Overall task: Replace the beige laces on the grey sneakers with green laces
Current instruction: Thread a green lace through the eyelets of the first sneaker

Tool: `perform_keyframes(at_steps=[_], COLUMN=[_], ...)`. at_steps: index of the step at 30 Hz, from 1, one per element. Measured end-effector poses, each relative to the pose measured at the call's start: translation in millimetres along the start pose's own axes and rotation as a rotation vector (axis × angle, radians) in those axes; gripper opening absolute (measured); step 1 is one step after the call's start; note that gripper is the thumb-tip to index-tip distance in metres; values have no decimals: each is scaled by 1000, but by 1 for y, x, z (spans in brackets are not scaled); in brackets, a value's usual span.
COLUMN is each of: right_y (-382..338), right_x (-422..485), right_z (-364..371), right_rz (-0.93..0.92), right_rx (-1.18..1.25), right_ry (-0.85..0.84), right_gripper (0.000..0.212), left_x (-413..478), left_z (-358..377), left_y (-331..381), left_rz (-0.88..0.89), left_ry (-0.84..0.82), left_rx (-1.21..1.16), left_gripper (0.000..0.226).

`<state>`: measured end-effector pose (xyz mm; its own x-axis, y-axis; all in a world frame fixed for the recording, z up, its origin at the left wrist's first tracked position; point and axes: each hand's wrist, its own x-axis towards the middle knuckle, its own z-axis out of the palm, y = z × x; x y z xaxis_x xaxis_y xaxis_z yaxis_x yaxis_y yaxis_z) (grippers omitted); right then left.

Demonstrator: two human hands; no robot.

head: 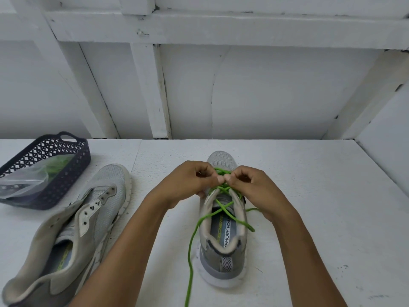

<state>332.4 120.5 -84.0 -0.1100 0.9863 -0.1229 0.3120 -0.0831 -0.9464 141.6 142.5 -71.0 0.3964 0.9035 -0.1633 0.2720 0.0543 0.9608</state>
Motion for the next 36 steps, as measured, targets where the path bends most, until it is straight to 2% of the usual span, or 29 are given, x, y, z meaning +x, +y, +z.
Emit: perform_keyframes(at_steps=[3, 6, 11, 14, 16, 21, 24, 31, 36], right_y=[1, 4, 12, 16, 15, 11, 12, 3, -4], right_x=[3, 3, 4, 3, 2, -5, -7, -8, -5], right_z=[-1, -3, -7, -6, -6, -10, -14, -15, -13], right_rz=[16, 86, 221, 227, 211, 143, 113, 42, 55], right_rx=[19, 190, 620, 727, 677, 460, 412, 161, 49], right_ry=[21, 26, 8, -9, 9, -4, 9, -71, -50], right_gripper=[20, 20, 24, 22, 20, 8, 20, 10, 6], left_x=[2, 3, 2, 4, 4, -1, -4, -5, -6], left_z=[-1, -4, -4, -3, -3, -2, -4, -2, -3], left_y=[3, -5, -15, -18, -19, -15, -13, -6, 0], left_rz=[7, -27, -141, -170, -169, -109, -86, -46, -1], left_ry=[-6, 3, -55, -68, -52, 31, 21, 94, 7], left_rx=[31, -91, -440, -561, -558, -380, -307, -118, 21], left_gripper=[15, 9, 26, 32, 24, 3, 13, 21, 18])
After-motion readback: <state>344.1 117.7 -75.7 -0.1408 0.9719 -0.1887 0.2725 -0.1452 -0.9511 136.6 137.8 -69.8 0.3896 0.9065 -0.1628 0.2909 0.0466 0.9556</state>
